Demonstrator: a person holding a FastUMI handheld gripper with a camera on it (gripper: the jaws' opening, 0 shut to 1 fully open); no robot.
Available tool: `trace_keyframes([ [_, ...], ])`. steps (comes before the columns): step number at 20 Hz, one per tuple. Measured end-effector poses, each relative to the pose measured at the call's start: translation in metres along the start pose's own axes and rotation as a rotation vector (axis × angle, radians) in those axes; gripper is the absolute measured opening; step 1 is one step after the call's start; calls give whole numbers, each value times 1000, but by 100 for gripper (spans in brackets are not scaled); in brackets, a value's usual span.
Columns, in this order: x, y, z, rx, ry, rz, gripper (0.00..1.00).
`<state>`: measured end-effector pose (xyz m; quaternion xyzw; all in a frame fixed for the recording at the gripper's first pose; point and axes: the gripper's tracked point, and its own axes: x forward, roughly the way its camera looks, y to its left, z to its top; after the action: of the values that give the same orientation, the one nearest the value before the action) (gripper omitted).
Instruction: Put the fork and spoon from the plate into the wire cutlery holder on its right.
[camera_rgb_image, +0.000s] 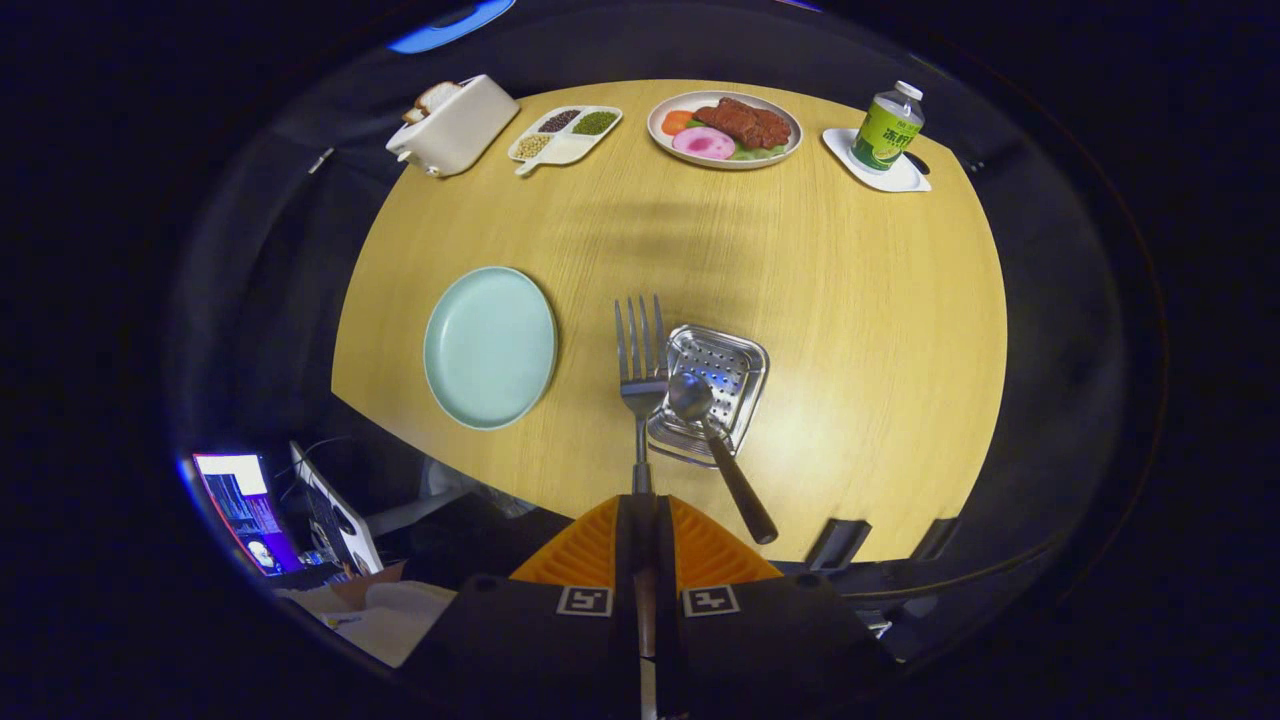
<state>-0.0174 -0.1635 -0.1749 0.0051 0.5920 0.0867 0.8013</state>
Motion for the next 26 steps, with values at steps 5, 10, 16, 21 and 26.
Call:
trace_keyframes([
  [5, 13, -16, -14, -17, 139, -19, 11],
  [10, 26, -16, -21, -10, 229, -23, 11],
  [16, 41, -23, -18, 53, 270, -37, 11],
  [21, 47, -22, -9, 71, 262, -46, 13],
  [26, 40, -18, 3, 47, 182, -23, 32],
])
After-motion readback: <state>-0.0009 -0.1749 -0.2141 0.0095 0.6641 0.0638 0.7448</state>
